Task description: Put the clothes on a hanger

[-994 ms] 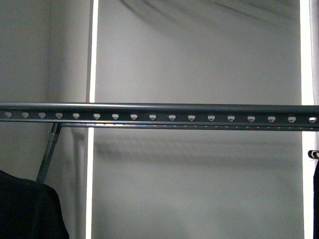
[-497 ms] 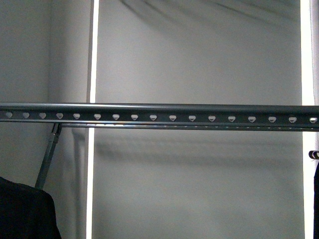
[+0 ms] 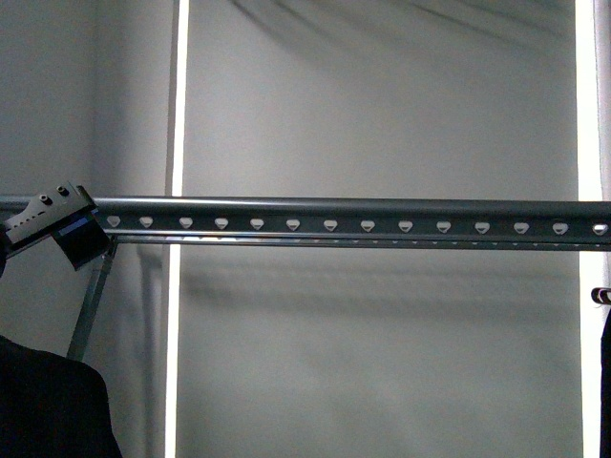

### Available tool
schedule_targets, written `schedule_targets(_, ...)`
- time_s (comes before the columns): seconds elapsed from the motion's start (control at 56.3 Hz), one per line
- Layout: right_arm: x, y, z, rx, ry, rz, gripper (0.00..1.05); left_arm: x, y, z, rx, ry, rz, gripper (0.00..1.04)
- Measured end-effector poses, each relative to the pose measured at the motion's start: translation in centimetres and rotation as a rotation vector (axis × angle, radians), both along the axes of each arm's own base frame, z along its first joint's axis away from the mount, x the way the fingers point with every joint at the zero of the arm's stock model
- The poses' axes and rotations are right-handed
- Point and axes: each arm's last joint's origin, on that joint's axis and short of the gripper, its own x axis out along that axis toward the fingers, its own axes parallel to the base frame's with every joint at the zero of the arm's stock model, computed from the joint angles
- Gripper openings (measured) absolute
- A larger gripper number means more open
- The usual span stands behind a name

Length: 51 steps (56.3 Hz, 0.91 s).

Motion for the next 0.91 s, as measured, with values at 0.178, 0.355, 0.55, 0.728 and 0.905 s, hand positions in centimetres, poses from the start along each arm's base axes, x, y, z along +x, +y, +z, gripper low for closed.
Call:
schedule_targets(0.178, 0.0, 0.0, 0.0, 0.000, 0.000, 0.000, 0.97, 1.2, 0.6, -0.4, 0.006, 0.024, 0.037, 0.98)
schedule_targets(0.355, 0.0, 0.0, 0.0, 0.000, 0.000, 0.000, 0.97, 3.2, 1.0, -1.6, 0.022, 0.054, 0.088, 0.98)
schedule_targets(0.55, 0.0, 0.0, 0.0, 0.000, 0.000, 0.000, 0.97, 7.0, 1.5, -2.0, 0.072, 0.073, 0.169, 0.91)
schedule_targets(0.728, 0.0, 0.0, 0.0, 0.000, 0.000, 0.000, 0.97, 8.2, 1.9, -1.1, 0.105, 0.071, 0.207, 0.61)
schedule_targets(0.905, 0.0, 0.0, 0.0, 0.000, 0.000, 0.000, 0.97, 8.1, 2.0, -0.7, 0.124, 0.073, 0.198, 0.35)
